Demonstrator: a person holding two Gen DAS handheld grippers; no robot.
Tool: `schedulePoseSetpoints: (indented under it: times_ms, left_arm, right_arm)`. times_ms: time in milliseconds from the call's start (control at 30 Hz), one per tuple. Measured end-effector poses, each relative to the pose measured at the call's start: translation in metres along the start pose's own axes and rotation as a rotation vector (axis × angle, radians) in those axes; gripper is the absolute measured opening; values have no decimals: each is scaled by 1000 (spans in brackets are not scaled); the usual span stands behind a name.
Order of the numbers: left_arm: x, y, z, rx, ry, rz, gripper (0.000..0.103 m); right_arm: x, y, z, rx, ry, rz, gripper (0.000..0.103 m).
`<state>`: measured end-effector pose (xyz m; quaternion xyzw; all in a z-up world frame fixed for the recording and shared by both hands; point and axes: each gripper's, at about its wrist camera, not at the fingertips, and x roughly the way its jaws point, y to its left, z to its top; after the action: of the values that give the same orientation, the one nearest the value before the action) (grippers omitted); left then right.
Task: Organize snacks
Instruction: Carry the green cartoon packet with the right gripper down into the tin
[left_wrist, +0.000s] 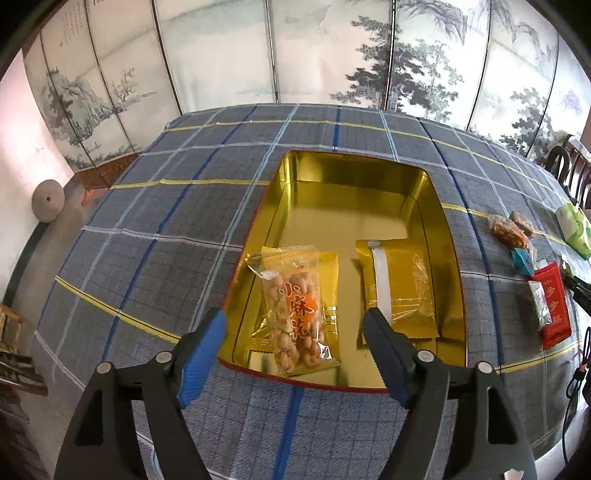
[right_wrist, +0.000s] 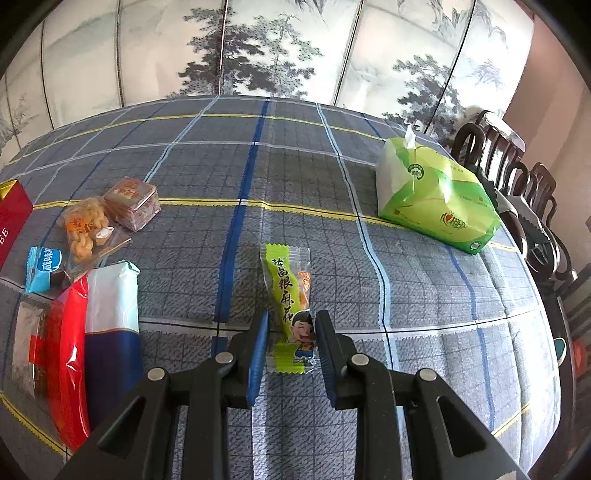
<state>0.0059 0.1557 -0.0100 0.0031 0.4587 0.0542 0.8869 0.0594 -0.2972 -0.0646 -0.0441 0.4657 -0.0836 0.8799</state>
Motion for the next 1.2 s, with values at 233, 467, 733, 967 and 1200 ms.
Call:
schedulePoseSetpoints:
  times_ms: [233, 467, 733, 967, 1200]
  left_arm:
    - [-8, 2, 0, -7, -22, 7, 81]
    - [-8, 7, -3, -24, -22, 9, 84]
    - [-8, 14, -5, -55, -27, 4, 87]
    - [-12, 20, -4, -71, -37, -15, 89]
    - [-13, 39, -8, -112, -38, 2, 90]
  right_arm:
    - [1, 2, 3, 22, 21, -10, 26]
    - [2, 4, 5, 34, 32, -28, 25]
    - [-12, 6, 8, 63, 13, -35, 25]
    - [-46, 19, 23, 77, -39, 31, 25]
    - [-86, 68, 38, 37, -92, 148, 25]
